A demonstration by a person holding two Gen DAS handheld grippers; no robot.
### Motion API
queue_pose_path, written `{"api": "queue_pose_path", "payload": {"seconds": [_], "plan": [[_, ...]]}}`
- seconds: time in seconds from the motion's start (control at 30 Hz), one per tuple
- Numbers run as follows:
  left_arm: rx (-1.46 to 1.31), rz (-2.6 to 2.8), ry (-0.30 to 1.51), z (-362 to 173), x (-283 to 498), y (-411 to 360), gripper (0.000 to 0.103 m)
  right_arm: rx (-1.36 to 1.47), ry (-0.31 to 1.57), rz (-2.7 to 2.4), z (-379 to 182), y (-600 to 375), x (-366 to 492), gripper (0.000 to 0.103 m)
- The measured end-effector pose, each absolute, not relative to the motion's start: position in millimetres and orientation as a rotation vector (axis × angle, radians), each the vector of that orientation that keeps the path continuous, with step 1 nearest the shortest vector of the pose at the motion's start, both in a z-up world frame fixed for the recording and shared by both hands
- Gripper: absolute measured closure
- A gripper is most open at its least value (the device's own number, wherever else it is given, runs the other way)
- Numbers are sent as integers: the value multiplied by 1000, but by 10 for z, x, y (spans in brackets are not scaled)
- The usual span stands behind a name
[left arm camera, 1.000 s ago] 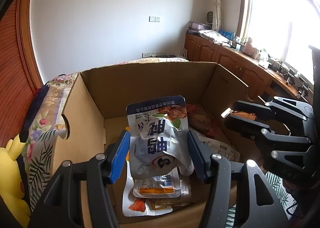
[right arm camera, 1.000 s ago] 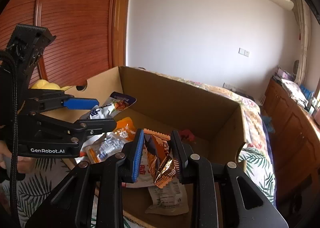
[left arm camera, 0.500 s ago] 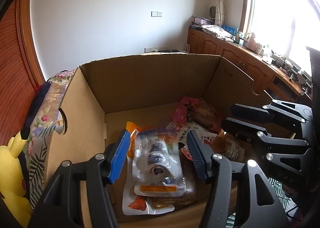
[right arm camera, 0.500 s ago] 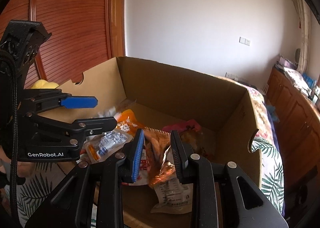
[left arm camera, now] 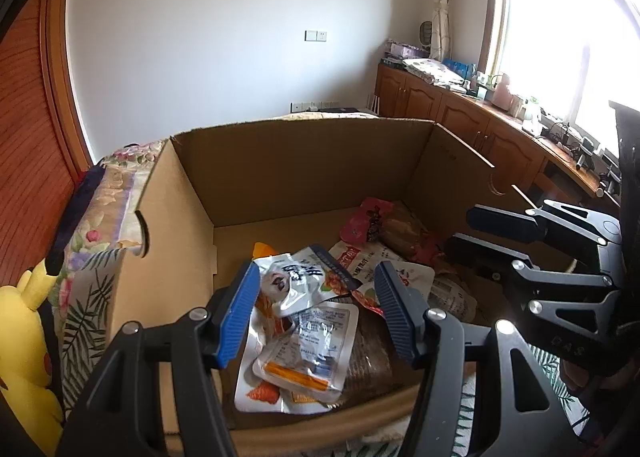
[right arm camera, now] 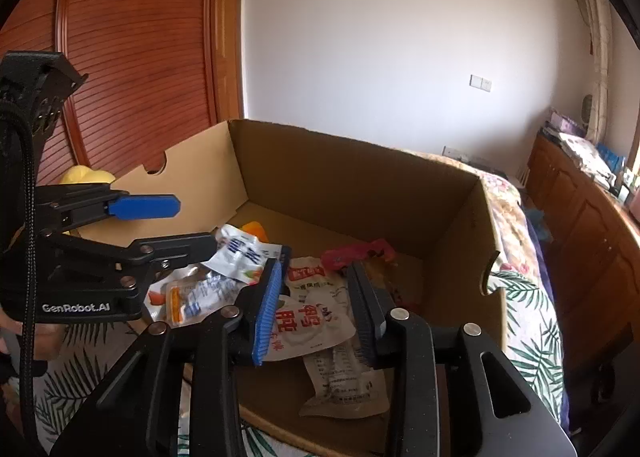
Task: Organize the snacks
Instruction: 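Withdraw both tools from the box toward the teal wrapper, then grasp the teal wrapper on the bed with the left tool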
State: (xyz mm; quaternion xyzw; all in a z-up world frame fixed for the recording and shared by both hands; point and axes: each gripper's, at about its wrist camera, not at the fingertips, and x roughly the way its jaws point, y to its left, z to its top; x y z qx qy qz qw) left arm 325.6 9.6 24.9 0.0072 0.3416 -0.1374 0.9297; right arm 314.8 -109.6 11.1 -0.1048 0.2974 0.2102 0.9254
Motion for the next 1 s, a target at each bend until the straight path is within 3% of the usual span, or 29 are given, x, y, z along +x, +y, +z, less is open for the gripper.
{"api": "queue_pose_path", "payload": {"seconds": [0.53, 1.0], "plan": [[32, -275, 620, 532, 2501, 208, 37, -188, 546, 492, 367, -1128, 2345, 68], [29, -315, 724, -32, 2027, 149, 37, -198, 587, 498, 125, -1121, 2129, 68]]}}
